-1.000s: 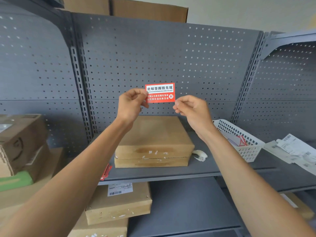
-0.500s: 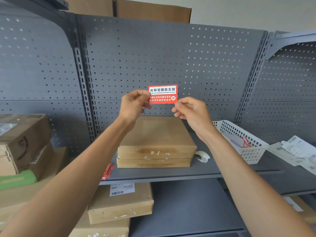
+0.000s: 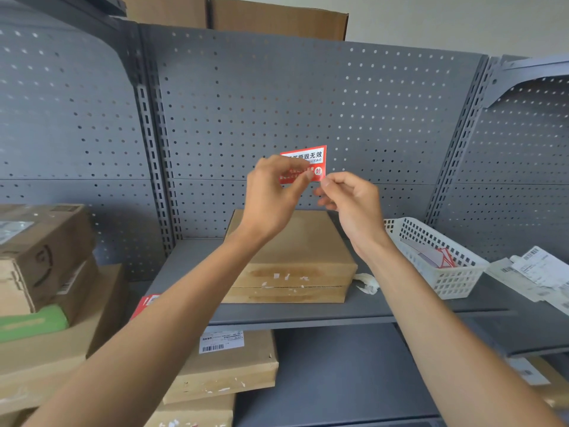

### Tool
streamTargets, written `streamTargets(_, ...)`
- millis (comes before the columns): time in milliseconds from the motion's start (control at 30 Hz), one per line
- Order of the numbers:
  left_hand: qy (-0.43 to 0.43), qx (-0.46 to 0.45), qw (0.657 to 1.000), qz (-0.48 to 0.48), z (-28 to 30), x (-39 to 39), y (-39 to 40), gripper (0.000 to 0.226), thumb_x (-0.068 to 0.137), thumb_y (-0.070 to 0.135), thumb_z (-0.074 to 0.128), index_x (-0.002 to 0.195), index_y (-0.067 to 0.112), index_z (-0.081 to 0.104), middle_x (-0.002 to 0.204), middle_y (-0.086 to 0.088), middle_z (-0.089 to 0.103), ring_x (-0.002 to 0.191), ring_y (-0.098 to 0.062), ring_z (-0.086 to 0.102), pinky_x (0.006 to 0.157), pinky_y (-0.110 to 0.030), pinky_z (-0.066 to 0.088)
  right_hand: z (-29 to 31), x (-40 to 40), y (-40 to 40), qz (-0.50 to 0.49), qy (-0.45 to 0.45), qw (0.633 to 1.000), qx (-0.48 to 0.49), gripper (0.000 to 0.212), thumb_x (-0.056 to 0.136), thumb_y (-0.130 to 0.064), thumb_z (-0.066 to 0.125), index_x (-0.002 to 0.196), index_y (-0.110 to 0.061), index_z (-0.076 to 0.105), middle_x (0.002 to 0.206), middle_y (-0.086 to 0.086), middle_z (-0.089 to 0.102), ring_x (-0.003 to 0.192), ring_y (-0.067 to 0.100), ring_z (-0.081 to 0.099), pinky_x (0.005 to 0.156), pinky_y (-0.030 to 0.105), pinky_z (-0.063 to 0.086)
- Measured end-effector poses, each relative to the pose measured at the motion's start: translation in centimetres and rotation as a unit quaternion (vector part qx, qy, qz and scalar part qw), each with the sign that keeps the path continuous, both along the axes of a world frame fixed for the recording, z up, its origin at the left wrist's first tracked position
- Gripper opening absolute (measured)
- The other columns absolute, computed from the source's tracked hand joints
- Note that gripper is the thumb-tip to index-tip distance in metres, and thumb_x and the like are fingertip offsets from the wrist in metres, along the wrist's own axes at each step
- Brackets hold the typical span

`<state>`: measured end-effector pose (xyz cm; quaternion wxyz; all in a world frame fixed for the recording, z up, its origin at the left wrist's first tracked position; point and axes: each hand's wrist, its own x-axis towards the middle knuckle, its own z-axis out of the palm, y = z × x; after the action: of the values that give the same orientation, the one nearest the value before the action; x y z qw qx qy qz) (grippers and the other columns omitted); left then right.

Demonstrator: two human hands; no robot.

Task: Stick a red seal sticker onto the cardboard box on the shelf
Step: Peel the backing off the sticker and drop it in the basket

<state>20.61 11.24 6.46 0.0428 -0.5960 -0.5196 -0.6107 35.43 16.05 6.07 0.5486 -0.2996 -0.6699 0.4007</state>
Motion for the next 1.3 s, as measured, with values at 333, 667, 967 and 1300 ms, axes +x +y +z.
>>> streamTargets(333,-0.022,-0.041,0.997,-0.067,0.2,1.0,-0.7,0.013,0.096,0.024,0.068,0.1,0.022,0.08,0.085,0.015,0.077,0.085,-0.008,0.071,0.09,-0.025,0.053,0.2,0.3,-0.7,0.016,-0.012,0.999,0.049,0.016,0.099,-0.005,0.059,0.095,-0.008,0.074,0.086,0.004,0.077,0.072,0.008,0.07,0.069,0.016,0.053)
streamTargets(667,-0.009,-0.038,0.996,-0.075,0.1,1.0,-1.1,0.015,0.097,0.017,0.067,0.099,0.017,0.081,0.086,0.012,0.077,0.085,-0.004,0.072,0.086,-0.015,0.051,0.5,0.5,-1.5,0.012,-0.014,0.998,0.052,0.015,0.097,-0.003,0.062,0.095,-0.006,0.076,0.088,0.009,0.078,0.071,0.002,0.072,0.065,0.013,0.052)
streamTargets(967,0.001,-0.057,0.995,-0.082,0.4,0.4,-1.5,0.015,0.097,0.026,0.067,0.098,0.022,0.081,0.084,0.012,0.078,0.096,-0.006,0.069,0.086,-0.03,0.051,0.7,0.7,-1.8,-0.011,-0.061,0.994,0.093,0.013,0.097,-0.004,0.061,0.093,-0.006,0.073,0.086,0.002,0.078,0.071,0.006,0.073,0.074,0.018,0.056)
streamTargets(1300,0.098,-0.052,0.994,-0.025,0.8,0.1,-2.3,0.017,0.099,0.028,0.063,0.097,0.028,0.08,0.097,0.015,0.075,0.102,-0.011,0.063,0.088,-0.033,0.049,0.9,1.0,-2.4,-0.044,-0.098,0.985,0.136,0.009,0.094,-0.009,0.067,0.089,-0.011,0.074,0.081,0.0,0.077,0.08,0.016,0.074,0.08,0.037,0.061)
